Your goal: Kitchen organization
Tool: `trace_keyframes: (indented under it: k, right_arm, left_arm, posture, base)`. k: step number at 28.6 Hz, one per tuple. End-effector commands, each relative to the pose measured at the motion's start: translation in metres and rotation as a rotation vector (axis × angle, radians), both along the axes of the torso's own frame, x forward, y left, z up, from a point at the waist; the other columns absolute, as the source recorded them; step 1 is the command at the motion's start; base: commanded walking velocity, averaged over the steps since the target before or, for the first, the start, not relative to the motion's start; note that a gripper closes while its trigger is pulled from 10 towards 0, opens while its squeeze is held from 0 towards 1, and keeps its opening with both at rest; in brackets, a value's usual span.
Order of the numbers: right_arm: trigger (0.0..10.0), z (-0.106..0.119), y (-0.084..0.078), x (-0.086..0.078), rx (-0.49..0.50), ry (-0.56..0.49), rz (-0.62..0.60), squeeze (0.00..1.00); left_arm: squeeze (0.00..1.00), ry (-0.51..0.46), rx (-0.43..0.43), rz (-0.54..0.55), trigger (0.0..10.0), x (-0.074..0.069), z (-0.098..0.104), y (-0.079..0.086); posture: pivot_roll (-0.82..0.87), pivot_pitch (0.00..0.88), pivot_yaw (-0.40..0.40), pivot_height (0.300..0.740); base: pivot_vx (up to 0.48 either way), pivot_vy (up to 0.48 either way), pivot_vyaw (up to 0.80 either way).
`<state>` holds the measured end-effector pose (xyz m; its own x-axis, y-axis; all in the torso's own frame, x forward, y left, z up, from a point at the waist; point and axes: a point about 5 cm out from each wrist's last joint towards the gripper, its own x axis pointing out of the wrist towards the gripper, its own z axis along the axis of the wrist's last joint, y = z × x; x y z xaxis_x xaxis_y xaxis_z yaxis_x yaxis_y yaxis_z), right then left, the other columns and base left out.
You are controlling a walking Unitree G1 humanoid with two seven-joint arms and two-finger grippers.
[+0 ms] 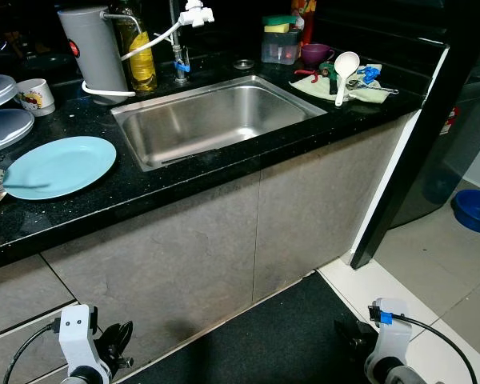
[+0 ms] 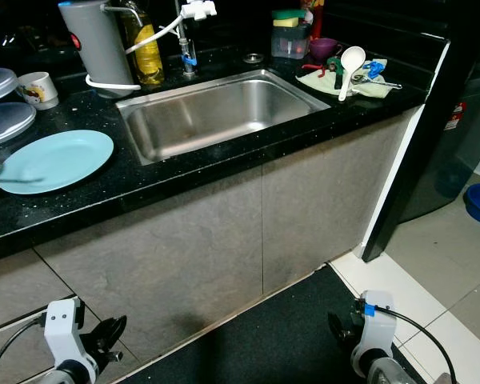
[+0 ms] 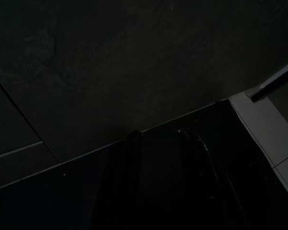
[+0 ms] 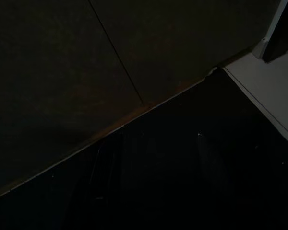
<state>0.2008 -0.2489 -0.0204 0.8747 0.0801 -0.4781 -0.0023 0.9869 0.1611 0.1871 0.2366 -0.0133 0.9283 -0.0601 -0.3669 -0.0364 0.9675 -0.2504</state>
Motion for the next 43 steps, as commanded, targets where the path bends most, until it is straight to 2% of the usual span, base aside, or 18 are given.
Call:
trace_keyframes:
  k: [1,43]
  right_arm:
    - [10.0,-0.0010,0.0018,0.0000,-0.004,-0.003,0.012,0.00]
    - [10.0,0.0015,0.0040,0.0012,-0.002,-0.015,0.013,0.00]
  left_arm:
    - [0.00,0.016,0.004,0.015,10.0,-0.0040,-0.0033,0.0044]
    - [0.00,0.009,0.007,0.016,10.0,-0.0040,0.0004,0.0082]
  posture:
    - [-0.01,0.000,0.014,0.740]
    - [-0.01,0.000,0.022,0.740]
  base:
    - [0.000,0.000,0.00]
    - [0.000,0.000,0.00]
